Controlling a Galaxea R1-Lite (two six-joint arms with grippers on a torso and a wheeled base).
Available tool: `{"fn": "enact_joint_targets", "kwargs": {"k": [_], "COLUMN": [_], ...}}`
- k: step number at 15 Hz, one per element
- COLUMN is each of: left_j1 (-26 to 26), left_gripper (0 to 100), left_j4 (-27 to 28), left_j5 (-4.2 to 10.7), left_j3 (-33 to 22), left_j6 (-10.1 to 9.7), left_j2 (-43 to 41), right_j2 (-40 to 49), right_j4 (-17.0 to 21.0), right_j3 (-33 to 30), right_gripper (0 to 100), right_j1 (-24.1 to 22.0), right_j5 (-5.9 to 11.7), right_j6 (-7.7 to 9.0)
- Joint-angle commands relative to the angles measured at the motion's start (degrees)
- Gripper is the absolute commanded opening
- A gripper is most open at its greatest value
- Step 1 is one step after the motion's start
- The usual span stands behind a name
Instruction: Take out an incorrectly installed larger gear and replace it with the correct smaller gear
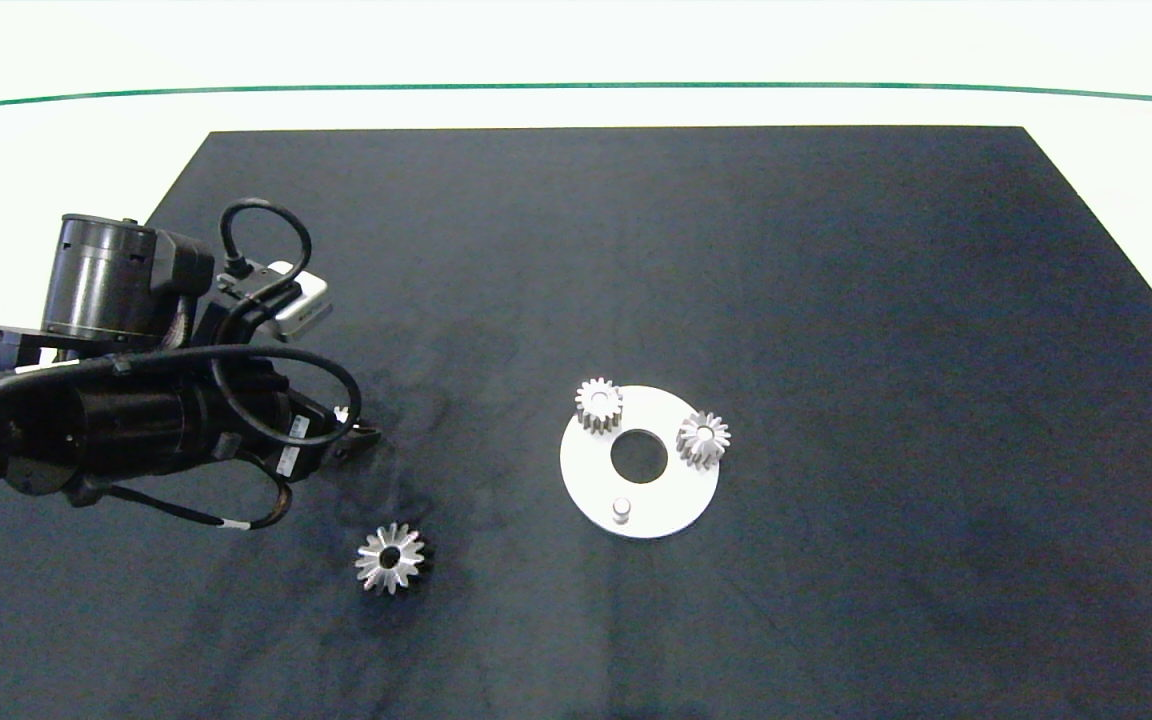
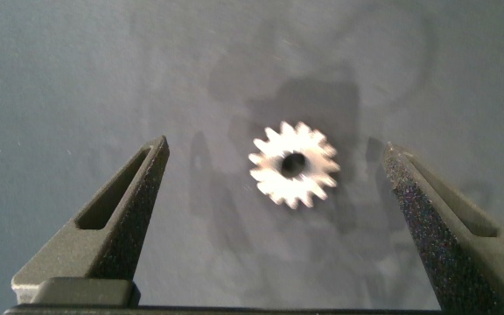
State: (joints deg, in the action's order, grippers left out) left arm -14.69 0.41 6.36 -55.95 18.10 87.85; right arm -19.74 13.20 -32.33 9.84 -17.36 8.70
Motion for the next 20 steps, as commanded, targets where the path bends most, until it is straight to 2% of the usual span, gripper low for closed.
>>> {"fn": "enact_joint_targets", "kwargs": {"k": [1,3,12,18,20], "left_j1": [1.7,1.7,1.4,1.4,1.5], "left_gripper": [100,100,100,100,96], "left_j4": [0.1,0.1,0.0,-0.1,-0.1], "left_j5": [-0.74,-1.27,-1.35,-1.35,-1.35], "left_j3": [-0.8,-0.2,1.7,1.1,1.1], "left_j6": [0.09,0.09,-0.17,-0.17,-0.17], "left_j2": [2.1,2.1,2.9,4.8,4.8], "right_j2": [0.0,0.0,0.1,0.6,0.5], "right_j4": [0.1,0.1,0.2,0.5,0.5], "right_j3": [0.1,0.1,0.2,0.3,0.3], "right_gripper": [100,100,100,100,100], "right_j1": [-0.1,-0.2,-0.2,-0.3,-0.3], "right_j5": [-0.13,-0.13,-0.13,-0.13,-0.13], "right_j6": [0.08,0.08,0.08,0.08,0.08]}}
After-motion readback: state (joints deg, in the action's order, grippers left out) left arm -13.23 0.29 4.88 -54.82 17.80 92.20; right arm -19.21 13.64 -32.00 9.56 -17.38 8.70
